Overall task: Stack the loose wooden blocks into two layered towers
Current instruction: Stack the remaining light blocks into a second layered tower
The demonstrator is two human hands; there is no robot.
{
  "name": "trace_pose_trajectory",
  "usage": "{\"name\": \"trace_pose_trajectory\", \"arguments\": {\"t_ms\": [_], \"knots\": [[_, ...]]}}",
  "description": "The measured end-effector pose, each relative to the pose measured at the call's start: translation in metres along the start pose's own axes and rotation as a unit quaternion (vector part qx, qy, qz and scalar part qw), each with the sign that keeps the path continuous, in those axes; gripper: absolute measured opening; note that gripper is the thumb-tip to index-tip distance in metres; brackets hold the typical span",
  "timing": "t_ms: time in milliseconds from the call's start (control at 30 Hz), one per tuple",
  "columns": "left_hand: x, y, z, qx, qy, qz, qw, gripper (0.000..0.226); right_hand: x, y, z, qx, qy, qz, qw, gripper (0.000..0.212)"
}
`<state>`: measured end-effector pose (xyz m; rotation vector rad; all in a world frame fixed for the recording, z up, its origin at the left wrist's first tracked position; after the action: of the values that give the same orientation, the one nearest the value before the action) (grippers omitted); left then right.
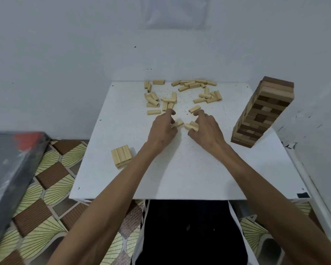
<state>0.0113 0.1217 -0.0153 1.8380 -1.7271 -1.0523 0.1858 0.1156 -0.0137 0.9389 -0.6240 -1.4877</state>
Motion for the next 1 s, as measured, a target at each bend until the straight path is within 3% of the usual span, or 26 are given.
{"name": "trace_pose_trajectory", "arguments": {"t_ms": [167, 300, 433, 567, 633, 767, 1000], "knots": [[0.048, -0.001, 0.000, 0.049, -0.002, -0.054, 0.997, 0.034, 0.048, 0.008, 0.006, -0.029, 0.010, 0.021, 0.999, 0.063], [0.080, 0.002, 0.003, 0.061, 0.004, -0.066, 0.996, 0.035, 0.086, 0.007, 0.014, -0.036, 0.049, 0.089, 0.994, 0.074], [0.095, 0.006, 0.006, 0.091, 0.027, -0.008, 0.995, 0.039, 0.105, -0.005, 0.013, -0.068, 0.085, 0.120, 0.987, 0.078], [0.107, 0.008, 0.009, 0.045, -0.013, 0.018, 0.999, 0.050, 0.103, -0.001, 0.001, -0.081, 0.072, 0.071, 0.992, 0.077], [0.111, 0.012, 0.009, 0.001, -0.013, 0.009, 1.000, 0.062, 0.098, 0.005, -0.007, -0.039, 0.076, 0.060, 0.995, 0.074], [0.108, 0.015, 0.007, -0.140, -0.019, 0.058, 0.988, 0.083, 0.089, 0.007, -0.015, -0.017, 0.069, 0.134, 0.988, 0.066], [0.095, 0.012, -0.001, -0.103, -0.028, 0.154, 0.982, 0.062, 0.078, 0.002, -0.002, -0.027, 0.086, 0.175, 0.980, 0.057]]}}
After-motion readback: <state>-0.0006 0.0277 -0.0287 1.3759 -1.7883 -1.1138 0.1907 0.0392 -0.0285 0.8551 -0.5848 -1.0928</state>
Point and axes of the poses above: each hand's wrist, its own x-axis away from the middle knuckle, its own y-axis out of the back of the hand, z = x × y, the point moved 3 cm from there along -x, towards the middle knuckle, and after that the axes turned 6 degrees about -z, right-handed, at the moved point
